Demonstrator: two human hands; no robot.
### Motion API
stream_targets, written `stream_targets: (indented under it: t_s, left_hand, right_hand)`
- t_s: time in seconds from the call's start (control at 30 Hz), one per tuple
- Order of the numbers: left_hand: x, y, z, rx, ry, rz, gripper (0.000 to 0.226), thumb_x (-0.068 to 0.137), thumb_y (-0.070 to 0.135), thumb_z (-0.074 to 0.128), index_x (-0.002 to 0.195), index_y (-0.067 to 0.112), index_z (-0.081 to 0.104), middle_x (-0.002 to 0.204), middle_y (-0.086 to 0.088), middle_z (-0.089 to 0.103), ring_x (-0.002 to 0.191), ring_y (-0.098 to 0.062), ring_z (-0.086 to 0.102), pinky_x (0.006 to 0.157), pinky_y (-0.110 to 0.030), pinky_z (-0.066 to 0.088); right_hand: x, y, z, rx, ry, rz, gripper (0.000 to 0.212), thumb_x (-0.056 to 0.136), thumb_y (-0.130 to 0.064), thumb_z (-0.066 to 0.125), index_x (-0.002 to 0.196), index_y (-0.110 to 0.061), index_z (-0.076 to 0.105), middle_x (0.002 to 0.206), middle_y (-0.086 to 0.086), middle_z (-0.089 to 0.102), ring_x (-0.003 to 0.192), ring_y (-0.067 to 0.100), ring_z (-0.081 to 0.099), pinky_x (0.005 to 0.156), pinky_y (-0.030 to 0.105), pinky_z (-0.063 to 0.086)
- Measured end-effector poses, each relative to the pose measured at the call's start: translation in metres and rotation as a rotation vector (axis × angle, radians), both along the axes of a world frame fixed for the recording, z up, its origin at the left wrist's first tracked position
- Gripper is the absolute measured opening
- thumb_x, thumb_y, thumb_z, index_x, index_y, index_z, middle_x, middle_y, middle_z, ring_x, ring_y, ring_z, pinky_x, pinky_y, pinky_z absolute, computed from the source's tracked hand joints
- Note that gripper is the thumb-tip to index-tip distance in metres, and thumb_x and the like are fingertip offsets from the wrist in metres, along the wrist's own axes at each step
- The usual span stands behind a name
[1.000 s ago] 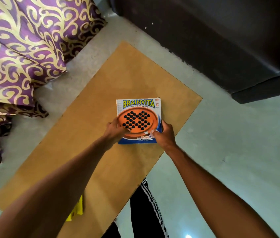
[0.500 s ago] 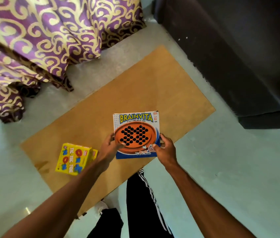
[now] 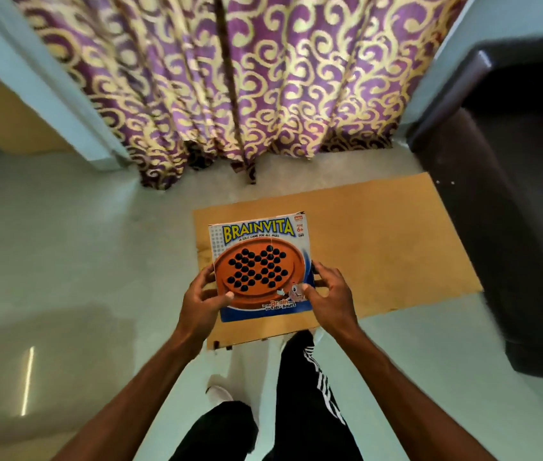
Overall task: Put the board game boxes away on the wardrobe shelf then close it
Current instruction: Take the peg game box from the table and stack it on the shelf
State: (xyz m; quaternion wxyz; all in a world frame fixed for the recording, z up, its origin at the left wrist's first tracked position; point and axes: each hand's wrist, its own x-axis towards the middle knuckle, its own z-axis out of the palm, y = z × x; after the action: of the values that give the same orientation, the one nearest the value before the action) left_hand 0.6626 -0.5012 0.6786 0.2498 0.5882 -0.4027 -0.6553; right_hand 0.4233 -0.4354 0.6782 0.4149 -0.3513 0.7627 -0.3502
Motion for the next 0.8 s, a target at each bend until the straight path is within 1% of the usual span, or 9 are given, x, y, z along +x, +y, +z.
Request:
stream_targets:
  t_s: [0.07,0.13,0.2,0.27,0.37,0.43,0.5,0.6,0.8]
  left_hand:
    - [0.045,0.016,0.012,-0.038,-0.01,0.052,0.064,0.084,0.002,0.066,0.141,0.024,0.046,0.124,-0.005,0.062,0.109,-0.03,0.066,0.078,-0.041,0.062]
    - [0.111,0.04,0.034,-0.082,-0.047,0.132,0.067,0.081,0.005,0.069,0.141,0.024,0.047,0.125,-0.002,0.062,0.108,-0.028,0.066,0.077,-0.04,0.062]
    - [0.15,0.058,0.046,-0.128,-0.107,0.178,0.071,0.072,0.016,0.072,0.139,0.026,0.049,0.123,0.002,0.063,0.105,-0.023,0.066,0.077,-0.039,0.061]
    - [0.206,0.082,0.061,-0.185,-0.181,0.254,0.071,0.07,0.018,0.073,0.137,0.028,0.051,0.121,0.006,0.063,0.101,-0.018,0.066,0.076,-0.033,0.059]
    - [0.266,0.112,0.072,-0.218,-0.255,0.377,0.065,0.077,0.002,0.073,0.134,0.027,0.053,0.119,0.005,0.063,0.099,-0.017,0.065,0.072,-0.029,0.057]
    - [0.305,0.129,0.076,-0.235,-0.292,0.48,0.063,0.077,-0.003,0.071,0.129,0.029,0.055,0.115,0.004,0.064,0.095,-0.02,0.066,0.07,-0.031,0.059]
    - [0.339,0.135,0.078,-0.243,-0.326,0.568,0.062,0.073,0.0,0.072,0.125,0.03,0.056,0.109,0.006,0.067,0.09,-0.022,0.068,0.069,-0.037,0.061]
    - [0.389,0.128,0.075,-0.224,-0.382,0.665,0.061,0.075,-0.001,0.075,0.13,0.019,0.058,0.108,0.003,0.068,0.085,-0.02,0.07,0.065,-0.038,0.062]
    - [0.497,0.074,0.06,-0.225,-0.443,0.794,0.065,0.076,0.003,0.076,0.135,0.022,0.055,0.114,0.001,0.066,0.087,-0.017,0.07,0.067,-0.038,0.062]
  right_hand:
    - [0.038,0.0,0.015,-0.031,0.018,0.077,0.058,0.089,-0.013,0.066,0.142,-0.019,0.044,0.12,-0.003,0.051,0.105,0.014,0.06,0.074,0.032,0.061]
    - [0.098,0.0,0.032,-0.059,0.042,0.201,0.057,0.088,-0.014,0.067,0.14,-0.022,0.047,0.12,-0.003,0.051,0.102,0.015,0.061,0.074,0.037,0.061]
    - [0.133,-0.001,0.042,-0.073,0.058,0.294,0.054,0.088,-0.013,0.067,0.138,-0.022,0.05,0.121,-0.004,0.05,0.098,0.015,0.062,0.071,0.032,0.06]
    - [0.188,-0.006,0.053,-0.112,0.079,0.428,0.05,0.087,-0.009,0.066,0.134,-0.021,0.054,0.12,-0.003,0.052,0.094,0.016,0.062,0.067,0.023,0.057]
    - [0.253,-0.016,0.063,-0.131,0.145,0.608,0.044,0.086,-0.01,0.066,0.129,-0.019,0.058,0.119,0.0,0.057,0.089,0.013,0.064,0.06,0.01,0.052]
    - [0.299,-0.024,0.069,-0.126,0.176,0.735,0.043,0.088,-0.01,0.065,0.13,-0.016,0.057,0.119,0.0,0.056,0.088,0.012,0.062,0.055,0.004,0.047]
    - [0.339,-0.038,0.073,-0.135,0.189,0.824,0.046,0.088,-0.01,0.065,0.132,-0.016,0.056,0.12,0.001,0.057,0.088,0.011,0.061,0.052,0.007,0.046]
    - [0.398,-0.066,0.076,-0.146,0.193,0.914,0.047,0.088,-0.009,0.065,0.133,-0.016,0.055,0.115,-0.003,0.055,0.089,0.009,0.061,0.049,0.009,0.045]
    - [0.523,-0.147,0.076,-0.171,0.18,0.995,0.049,0.086,-0.007,0.066,0.133,-0.016,0.055,0.112,-0.006,0.055,0.088,0.012,0.063,0.061,0.016,0.052]
